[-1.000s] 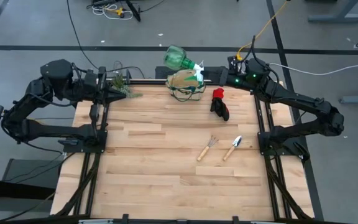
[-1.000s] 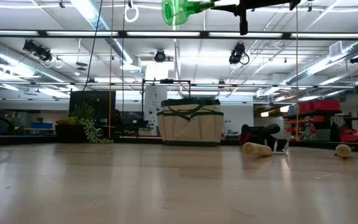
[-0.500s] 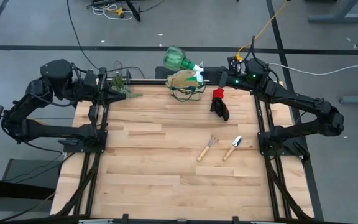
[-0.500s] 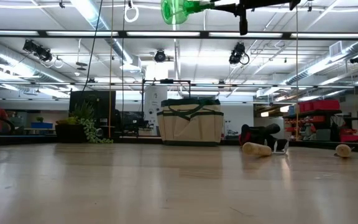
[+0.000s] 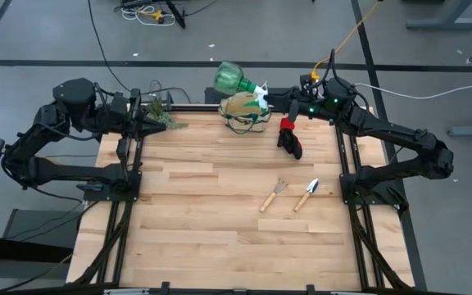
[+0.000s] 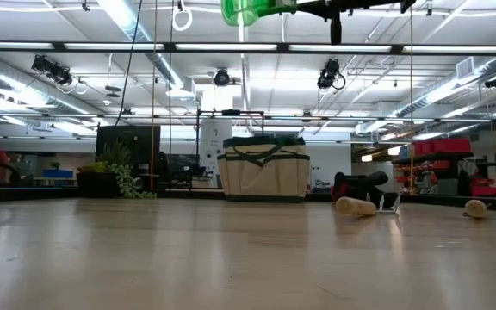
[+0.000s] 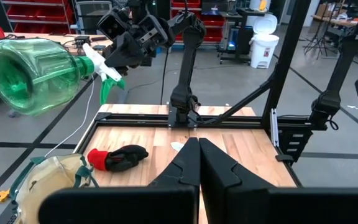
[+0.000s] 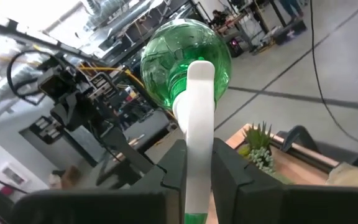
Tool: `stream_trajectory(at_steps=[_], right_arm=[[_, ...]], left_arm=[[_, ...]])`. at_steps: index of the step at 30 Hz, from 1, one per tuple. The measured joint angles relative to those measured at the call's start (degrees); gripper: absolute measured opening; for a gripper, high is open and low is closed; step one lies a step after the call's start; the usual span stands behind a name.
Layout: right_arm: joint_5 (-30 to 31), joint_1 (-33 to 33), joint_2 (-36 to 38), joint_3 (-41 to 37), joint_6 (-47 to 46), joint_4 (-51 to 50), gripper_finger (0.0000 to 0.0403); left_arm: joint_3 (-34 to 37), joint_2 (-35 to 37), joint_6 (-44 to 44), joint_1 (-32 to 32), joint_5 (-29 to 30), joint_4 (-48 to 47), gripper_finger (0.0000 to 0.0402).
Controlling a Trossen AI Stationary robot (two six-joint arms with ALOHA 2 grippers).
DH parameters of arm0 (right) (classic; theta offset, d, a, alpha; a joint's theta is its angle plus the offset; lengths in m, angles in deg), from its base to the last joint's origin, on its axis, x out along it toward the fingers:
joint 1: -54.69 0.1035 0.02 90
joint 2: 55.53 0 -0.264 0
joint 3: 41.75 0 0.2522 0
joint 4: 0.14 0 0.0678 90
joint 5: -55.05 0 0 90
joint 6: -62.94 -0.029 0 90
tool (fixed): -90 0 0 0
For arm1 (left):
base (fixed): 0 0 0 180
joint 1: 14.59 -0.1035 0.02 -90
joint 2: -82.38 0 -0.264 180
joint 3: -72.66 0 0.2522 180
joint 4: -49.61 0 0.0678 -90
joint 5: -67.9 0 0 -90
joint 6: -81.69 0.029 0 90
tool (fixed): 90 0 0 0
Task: Pick & Place Garden tools in Gardening bag
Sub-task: Put the green spray bottle into the white gardening bag
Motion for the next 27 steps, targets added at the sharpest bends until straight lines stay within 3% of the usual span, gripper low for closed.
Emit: stream_trajectory(at_steps=[27], right_arm=[[0.48, 0.37, -0.02, 0.01, 27.34, -0.43, 0.0043]], left_arm=[[0.0, 0.0, 0.11, 0.02, -0.02, -0.02, 0.0002]])
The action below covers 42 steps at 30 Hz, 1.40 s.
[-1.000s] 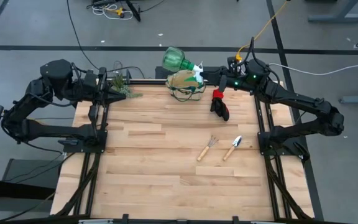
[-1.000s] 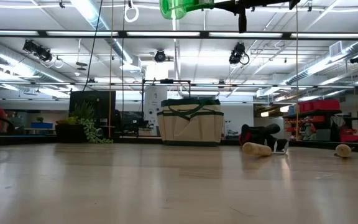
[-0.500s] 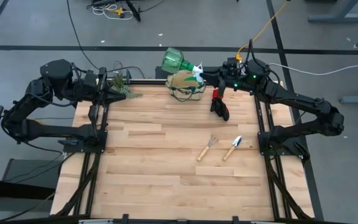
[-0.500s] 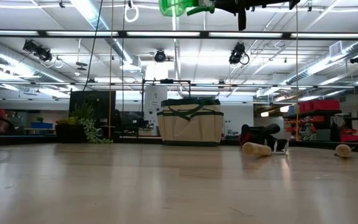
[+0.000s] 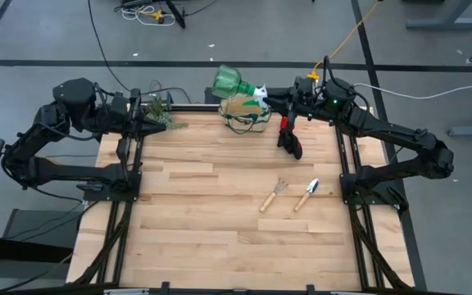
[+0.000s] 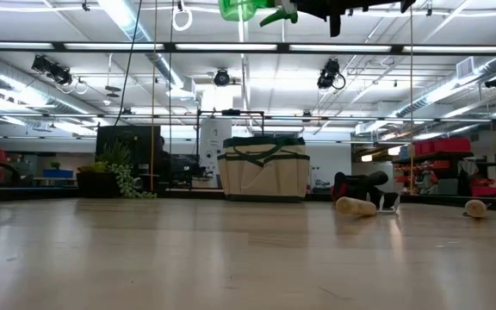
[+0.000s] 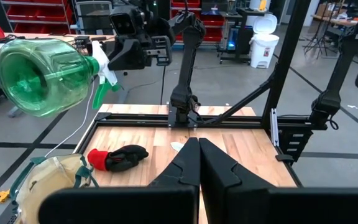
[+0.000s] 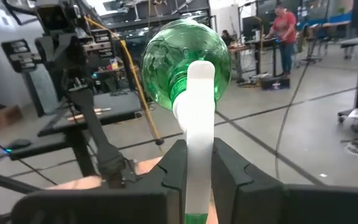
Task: Pick & Place Garden tools in Gardening bag
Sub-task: Put the green spray bottle into the white gardening bag
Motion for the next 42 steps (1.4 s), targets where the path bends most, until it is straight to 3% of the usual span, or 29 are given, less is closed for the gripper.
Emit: stream_trajectory(at_steps=[19, 33, 42], right_arm=[[2.49, 0.0, 0.0, -0.01, 6.87, -1.65, 0.0043], [4.42, -0.17, 0.0, 0.02, 2.63, -9.46, 0.0043], [9.7, -0.47, 0.0, 10.08, 4.3, -24.42, 0.0043]], left_arm=[[-0.02, 0.01, 0.98, 0.01, -1.11, -0.01, 0.0002], [-0.02, 0.0, 0.96, 0.01, -1.03, 0.0, 0.0002], [-0.02, 0.0, 0.99, 0.01, -1.03, 0.0, 0.0002]])
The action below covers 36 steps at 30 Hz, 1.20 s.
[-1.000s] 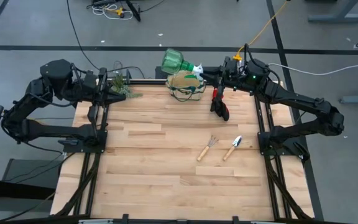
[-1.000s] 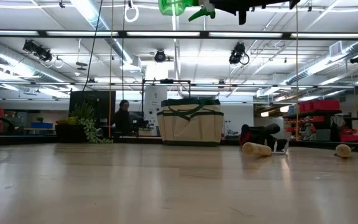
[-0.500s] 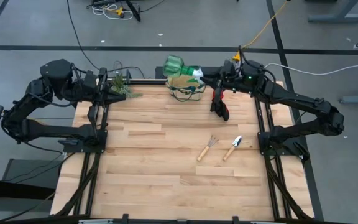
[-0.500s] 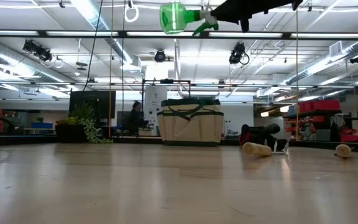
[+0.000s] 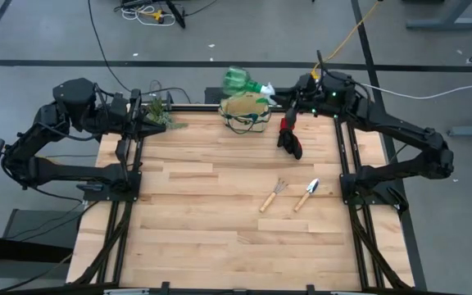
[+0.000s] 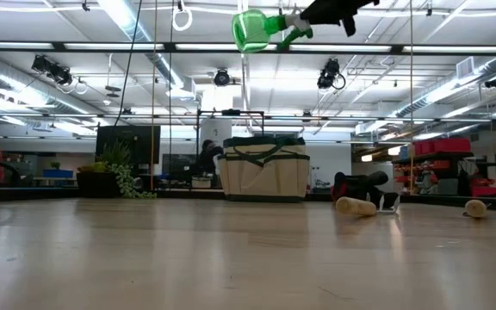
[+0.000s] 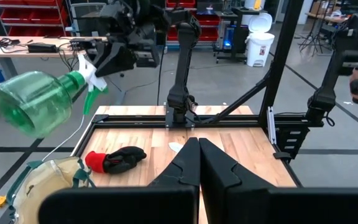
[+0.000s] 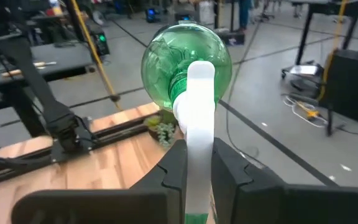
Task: Pick & Place Garden tools in Gardening bag
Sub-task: Put the green spray bottle into the white gardening bag
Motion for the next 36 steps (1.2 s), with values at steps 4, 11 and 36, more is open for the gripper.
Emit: stream_trajectory(at_steps=[4, 11, 36], right_arm=[[0.72, -0.75, 0.02, 3.64, 0.24, -4.61, 0.0043], [0.71, -1.96, 0.02, 6.72, 0.08, -7.63, 0.0043], [0.71, -3.75, -10.61, 22.31, -3.26, -20.58, 0.0043]], left_arm=[[0.0, 0.0, 0.02, 0.0, 0.0, -0.01, 0.0002], [0.0, 0.02, 0.12, 0.0, 0.0, 0.01, 0.0002], [0.0, 0.02, -0.01, 0.0, -0.04, -0.01, 0.0002]])
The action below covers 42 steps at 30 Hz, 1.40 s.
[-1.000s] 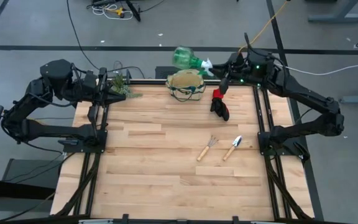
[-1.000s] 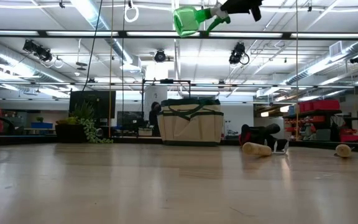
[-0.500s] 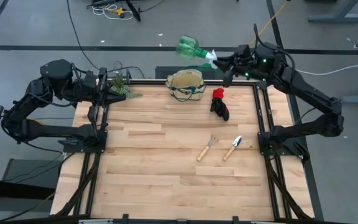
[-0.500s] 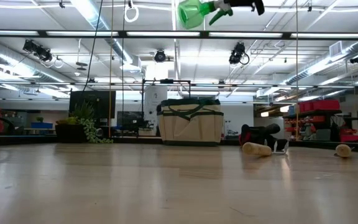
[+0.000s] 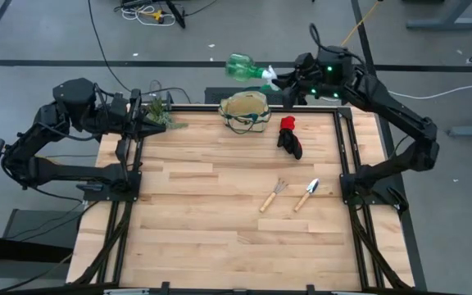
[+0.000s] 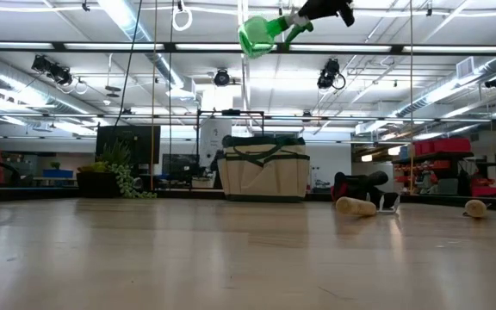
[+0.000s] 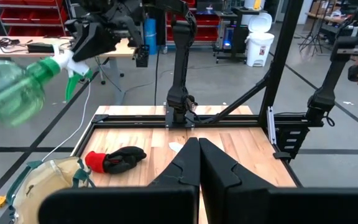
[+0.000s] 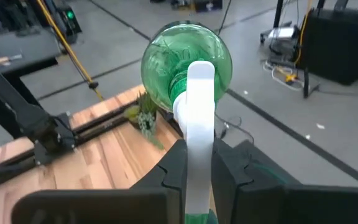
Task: Pick & Place Garden tools in Gardening bag
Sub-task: Put the green spray bottle into the white gardening bag
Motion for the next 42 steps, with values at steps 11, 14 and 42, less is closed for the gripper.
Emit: stream_trajectory(at_steps=[11, 14, 42], right_arm=[[-0.28, -2.19, -2.19, 0.18, -0.74, -0.81, 0.0042], [-0.57, -2.91, -2.19, 0.19, -0.87, -0.84, 0.0042], [-0.46, -3.84, -15.07, 21.07, 2.05, -17.81, 0.0042]], left_arm=[[0.0, -0.02, -0.04, 0.0, 0.02, -0.04, 0.0002], [0.0, 0.0, -0.04, 0.0, 0.02, -0.04, 0.0002], [0.0, -0.02, -0.04, 0.0, 0.02, -0.04, 0.0002]])
